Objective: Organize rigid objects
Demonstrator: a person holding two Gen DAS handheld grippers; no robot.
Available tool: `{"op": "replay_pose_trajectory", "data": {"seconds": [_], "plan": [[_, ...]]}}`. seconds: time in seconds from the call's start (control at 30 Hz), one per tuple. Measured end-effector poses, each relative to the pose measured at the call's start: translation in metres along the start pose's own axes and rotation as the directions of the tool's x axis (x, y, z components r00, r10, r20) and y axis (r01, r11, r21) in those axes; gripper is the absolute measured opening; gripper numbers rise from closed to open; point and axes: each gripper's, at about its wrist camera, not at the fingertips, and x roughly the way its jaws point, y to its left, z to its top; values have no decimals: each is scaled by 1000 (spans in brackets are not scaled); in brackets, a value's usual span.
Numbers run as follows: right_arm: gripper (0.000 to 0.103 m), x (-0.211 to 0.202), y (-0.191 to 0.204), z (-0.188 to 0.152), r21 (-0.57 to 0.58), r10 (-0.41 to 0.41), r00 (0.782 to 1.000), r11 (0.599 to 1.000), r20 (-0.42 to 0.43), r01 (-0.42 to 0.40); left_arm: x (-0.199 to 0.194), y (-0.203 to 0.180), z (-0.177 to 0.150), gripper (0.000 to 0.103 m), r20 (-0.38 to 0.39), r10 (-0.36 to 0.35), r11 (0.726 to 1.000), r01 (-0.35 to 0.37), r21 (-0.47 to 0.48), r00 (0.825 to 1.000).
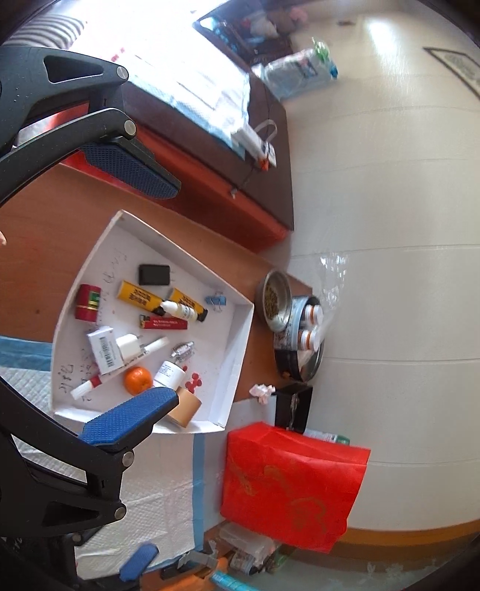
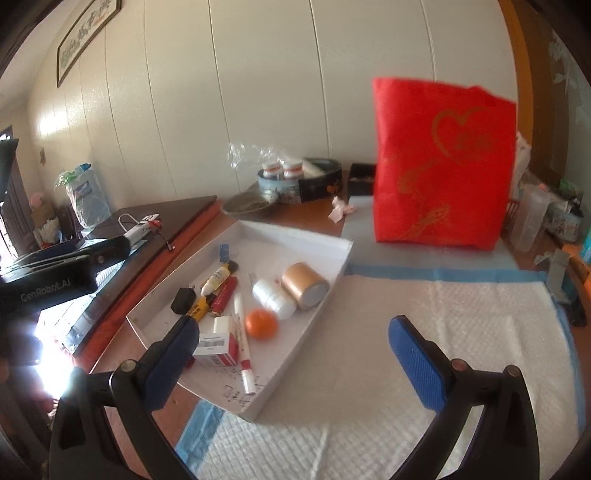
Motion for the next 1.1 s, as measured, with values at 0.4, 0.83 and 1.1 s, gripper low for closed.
{"op": "replay_pose_trajectory", "data": {"seconds": [0.4, 0.83, 1.1], "plan": [[103, -75, -35, 4, -9, -35, 989, 999, 143, 36, -85, -27, -21, 103, 34, 103, 993, -102, -52, 994], [103, -145, -74, -6, 67, 48, 976, 996, 214, -63, -134, -61, -48, 103, -1, 22, 998, -22, -64, 1000], [103, -167, -83, -16, 94, 28, 967, 994, 253, -54, -149, -80, -57, 103, -1, 22, 999, -22, -45, 1000]]}}
